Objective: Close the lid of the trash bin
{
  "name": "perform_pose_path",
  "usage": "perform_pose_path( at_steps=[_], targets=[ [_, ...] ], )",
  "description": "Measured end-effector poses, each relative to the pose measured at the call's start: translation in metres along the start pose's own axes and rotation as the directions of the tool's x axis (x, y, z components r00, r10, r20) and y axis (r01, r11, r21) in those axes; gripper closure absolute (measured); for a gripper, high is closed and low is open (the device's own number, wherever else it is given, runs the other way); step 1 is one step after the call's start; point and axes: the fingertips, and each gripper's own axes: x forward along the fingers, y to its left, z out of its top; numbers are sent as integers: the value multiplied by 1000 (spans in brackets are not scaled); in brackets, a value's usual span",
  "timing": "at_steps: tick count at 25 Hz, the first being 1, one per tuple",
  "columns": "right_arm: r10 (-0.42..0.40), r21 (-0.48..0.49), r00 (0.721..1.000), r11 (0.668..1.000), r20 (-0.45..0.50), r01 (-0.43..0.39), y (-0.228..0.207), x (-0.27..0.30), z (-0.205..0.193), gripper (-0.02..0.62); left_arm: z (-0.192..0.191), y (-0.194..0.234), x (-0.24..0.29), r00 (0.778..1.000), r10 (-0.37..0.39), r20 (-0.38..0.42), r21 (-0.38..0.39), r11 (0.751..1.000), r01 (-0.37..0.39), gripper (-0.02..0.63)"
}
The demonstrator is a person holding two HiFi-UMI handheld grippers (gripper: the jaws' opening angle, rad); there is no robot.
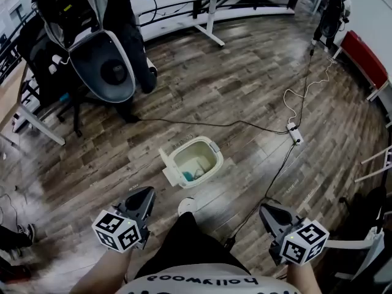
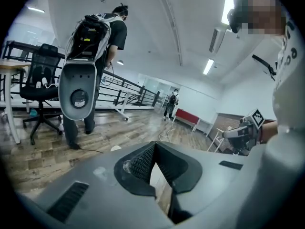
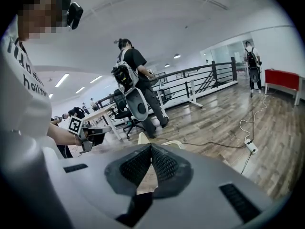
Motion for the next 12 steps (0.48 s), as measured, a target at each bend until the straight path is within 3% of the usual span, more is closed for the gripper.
perform_pose_path(
  at_steps=[5, 9, 12],
  targets=[
    [-37, 27, 999, 999, -19, 38, -21, 28, 25, 588, -31, 42, 45, 987, 11, -158, 36, 999, -5, 600],
    [-39, 22, 997, 999, -66, 41, -28, 61, 37, 588, -65, 85, 68, 953, 74, -295, 22, 997, -71, 600],
    [-33, 19, 995, 999, -89, 35, -31, 81, 46, 588, -84, 100, 87, 918, 73, -391, 53, 997, -56, 600]
  ],
)
